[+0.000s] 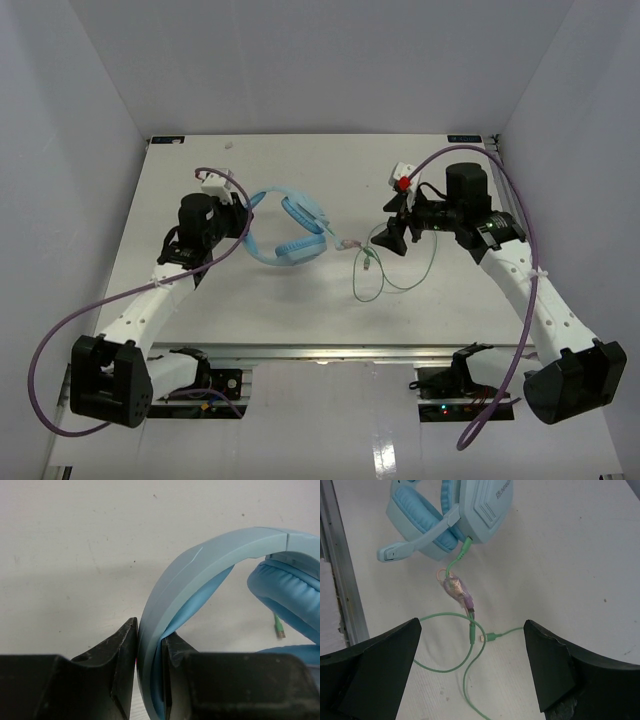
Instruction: Wrap the headphones
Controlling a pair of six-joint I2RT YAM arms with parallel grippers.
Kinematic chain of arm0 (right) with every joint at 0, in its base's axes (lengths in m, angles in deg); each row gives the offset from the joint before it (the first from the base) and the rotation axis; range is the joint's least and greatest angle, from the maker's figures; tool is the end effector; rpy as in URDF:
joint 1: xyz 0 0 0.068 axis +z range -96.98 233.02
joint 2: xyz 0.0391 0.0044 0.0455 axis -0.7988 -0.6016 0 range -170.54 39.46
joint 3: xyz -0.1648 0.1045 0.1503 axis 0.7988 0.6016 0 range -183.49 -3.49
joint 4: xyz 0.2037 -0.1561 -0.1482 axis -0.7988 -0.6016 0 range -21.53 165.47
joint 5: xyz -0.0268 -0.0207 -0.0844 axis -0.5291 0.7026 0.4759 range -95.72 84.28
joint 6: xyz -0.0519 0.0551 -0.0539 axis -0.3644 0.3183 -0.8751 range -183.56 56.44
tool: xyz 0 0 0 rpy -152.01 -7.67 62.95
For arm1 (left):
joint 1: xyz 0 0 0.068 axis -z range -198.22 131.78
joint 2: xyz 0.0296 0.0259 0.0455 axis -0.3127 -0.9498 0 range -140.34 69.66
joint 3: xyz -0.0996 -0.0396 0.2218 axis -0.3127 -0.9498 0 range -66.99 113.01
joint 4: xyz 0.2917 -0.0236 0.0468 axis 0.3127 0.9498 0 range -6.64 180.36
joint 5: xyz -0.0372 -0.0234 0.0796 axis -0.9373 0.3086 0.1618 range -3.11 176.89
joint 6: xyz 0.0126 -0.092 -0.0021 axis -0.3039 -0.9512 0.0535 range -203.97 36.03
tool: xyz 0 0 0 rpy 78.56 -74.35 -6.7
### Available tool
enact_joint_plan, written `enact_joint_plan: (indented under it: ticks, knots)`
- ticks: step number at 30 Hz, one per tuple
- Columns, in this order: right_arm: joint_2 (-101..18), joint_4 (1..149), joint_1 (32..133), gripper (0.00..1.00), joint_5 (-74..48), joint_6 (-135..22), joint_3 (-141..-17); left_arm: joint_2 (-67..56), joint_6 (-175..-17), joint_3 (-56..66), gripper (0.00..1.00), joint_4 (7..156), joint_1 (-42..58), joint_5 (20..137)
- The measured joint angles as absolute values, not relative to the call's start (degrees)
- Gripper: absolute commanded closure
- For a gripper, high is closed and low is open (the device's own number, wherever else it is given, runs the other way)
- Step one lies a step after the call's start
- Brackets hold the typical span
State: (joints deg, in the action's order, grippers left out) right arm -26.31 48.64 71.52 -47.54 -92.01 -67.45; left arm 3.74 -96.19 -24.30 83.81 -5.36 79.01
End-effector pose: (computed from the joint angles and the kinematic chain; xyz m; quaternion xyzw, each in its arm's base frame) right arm 0.2917 0.1565 0.3149 -0.4871 0.6643 0.2645 0.5014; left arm 0.3385 -0.0890 0.2104 0.0422 0.8350 -0.1746 0.5202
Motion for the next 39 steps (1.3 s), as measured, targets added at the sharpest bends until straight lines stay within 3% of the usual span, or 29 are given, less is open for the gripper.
enact_joint_plan:
  ticks: [6,18,29,39]
  knots:
    - [-28.3,52.3,76.1,0.10,-49.0,-90.3,-67.5,8.3,-97.8,-23.6,1.00,84.0,-5.5,79.1]
    - [-30.8,51.7,76.3,0.10,-56.5,-106.4,-67.5,13.7,-101.8,-22.3,1.00,87.4,-7.2,79.1]
    - [-33.1,64.3,76.8,0.09,-60.8,-96.7,-67.2,17.4,-104.9,-22.2,1.00,88.5,-7.6,77.9]
    - [-32.3,64.5,76.2,0.09,-66.1,-96.8,-69.0,15.7,-99.9,-6.1,1.00,92.2,-8.5,91.5]
